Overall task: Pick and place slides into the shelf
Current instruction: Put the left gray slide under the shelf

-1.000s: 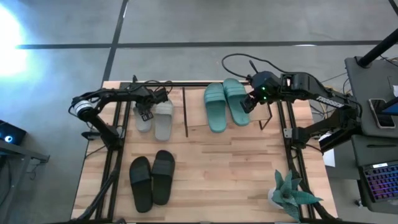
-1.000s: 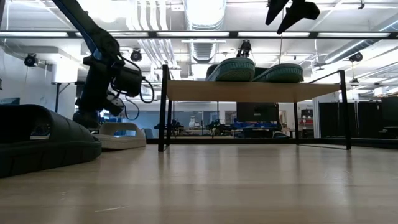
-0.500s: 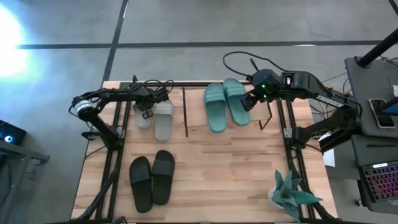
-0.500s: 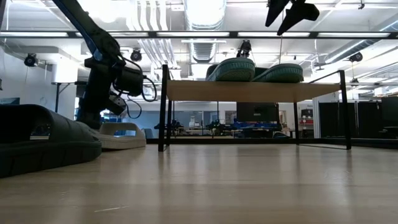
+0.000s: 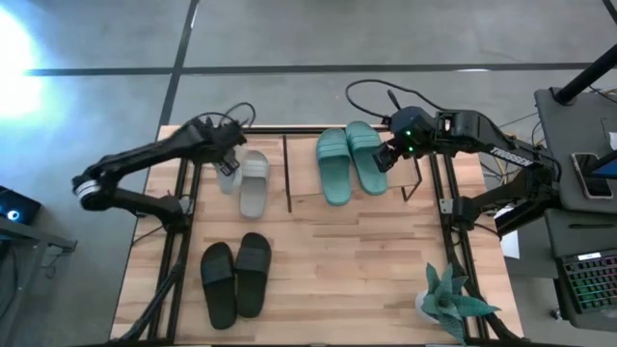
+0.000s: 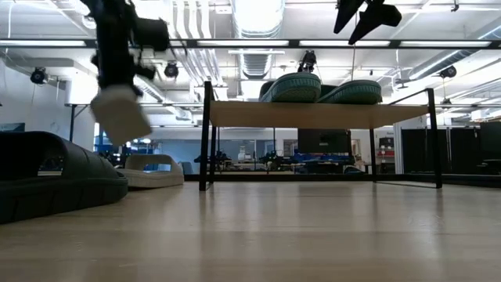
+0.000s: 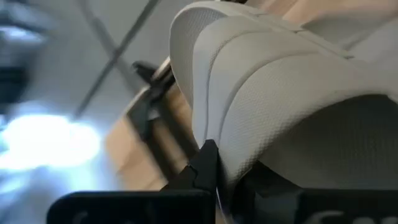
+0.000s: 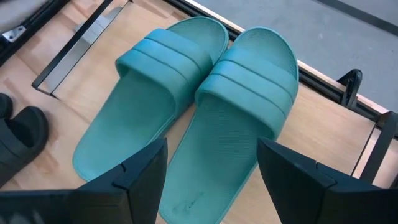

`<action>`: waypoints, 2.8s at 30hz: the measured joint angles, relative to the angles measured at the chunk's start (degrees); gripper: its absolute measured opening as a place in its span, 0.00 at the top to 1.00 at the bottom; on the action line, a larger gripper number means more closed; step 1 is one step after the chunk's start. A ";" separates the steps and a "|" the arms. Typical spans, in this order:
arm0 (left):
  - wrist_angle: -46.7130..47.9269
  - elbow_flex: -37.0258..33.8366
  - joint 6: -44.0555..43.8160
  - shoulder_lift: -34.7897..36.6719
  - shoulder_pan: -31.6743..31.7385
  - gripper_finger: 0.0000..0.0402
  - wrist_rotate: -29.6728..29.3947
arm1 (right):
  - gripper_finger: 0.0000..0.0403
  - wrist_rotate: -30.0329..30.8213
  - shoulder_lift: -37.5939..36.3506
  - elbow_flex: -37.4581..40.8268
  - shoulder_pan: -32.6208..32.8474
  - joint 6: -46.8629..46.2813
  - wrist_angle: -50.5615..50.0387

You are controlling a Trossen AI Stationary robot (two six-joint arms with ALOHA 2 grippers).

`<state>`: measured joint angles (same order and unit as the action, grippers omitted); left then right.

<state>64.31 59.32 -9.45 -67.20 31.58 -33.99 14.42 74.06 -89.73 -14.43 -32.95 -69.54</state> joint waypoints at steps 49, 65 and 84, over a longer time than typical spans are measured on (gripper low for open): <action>22.74 62.28 -50.35 -59.30 -55.81 1.00 10.07 | 0.43 -1.37 -10.34 0.02 -0.09 6.73 -5.12; 21.52 64.89 -43.02 -67.52 -46.11 1.00 -2.69 | 0.43 -1.39 -10.71 0.02 -0.09 16.40 -5.66; 20.00 62.61 -26.46 -69.96 -39.70 0.83 -6.74 | 0.43 -2.84 -11.19 0.02 -0.09 18.67 -8.03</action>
<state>84.32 121.93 -35.91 -137.16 -8.12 -40.73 11.58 62.87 -89.71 -14.52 -14.28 -77.57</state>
